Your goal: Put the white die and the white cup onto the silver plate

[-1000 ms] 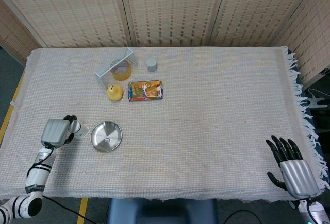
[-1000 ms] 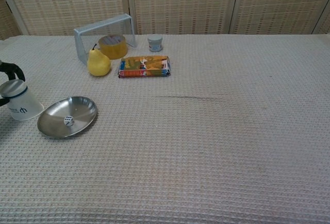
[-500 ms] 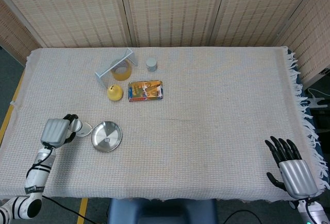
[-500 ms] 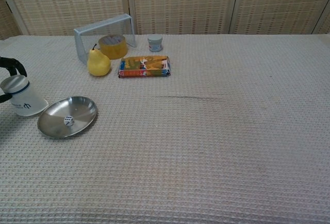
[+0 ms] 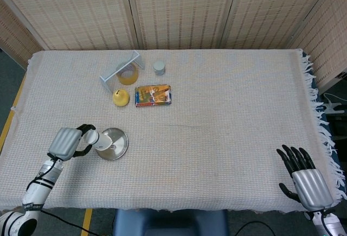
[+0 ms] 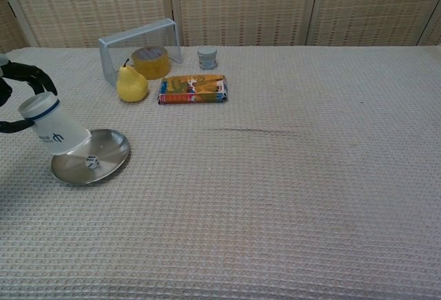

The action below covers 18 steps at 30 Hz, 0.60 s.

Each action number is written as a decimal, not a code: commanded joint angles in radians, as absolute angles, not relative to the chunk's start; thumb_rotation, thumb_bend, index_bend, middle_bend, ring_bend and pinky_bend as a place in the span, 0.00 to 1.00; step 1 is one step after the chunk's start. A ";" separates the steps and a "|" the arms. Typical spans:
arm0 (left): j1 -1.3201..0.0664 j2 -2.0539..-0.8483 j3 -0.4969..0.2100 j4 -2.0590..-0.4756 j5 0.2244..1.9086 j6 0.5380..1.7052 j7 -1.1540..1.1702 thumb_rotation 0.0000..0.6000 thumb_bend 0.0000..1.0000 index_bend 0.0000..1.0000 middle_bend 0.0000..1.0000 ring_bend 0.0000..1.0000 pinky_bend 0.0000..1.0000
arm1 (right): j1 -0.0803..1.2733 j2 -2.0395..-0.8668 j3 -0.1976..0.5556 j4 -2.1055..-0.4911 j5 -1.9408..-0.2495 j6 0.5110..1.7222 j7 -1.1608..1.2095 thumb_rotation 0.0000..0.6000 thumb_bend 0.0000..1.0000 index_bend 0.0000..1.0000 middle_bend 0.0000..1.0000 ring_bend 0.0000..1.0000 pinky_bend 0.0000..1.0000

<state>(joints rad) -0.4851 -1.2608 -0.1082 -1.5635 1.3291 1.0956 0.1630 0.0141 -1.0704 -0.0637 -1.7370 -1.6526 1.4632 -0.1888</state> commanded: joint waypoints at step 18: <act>-0.520 -1.416 -0.079 -1.486 1.332 1.114 0.419 1.00 0.42 0.51 0.73 0.80 0.99 | 0.010 -1.061 -0.067 -1.736 -1.664 1.475 -0.169 1.00 0.13 0.00 0.00 0.00 0.00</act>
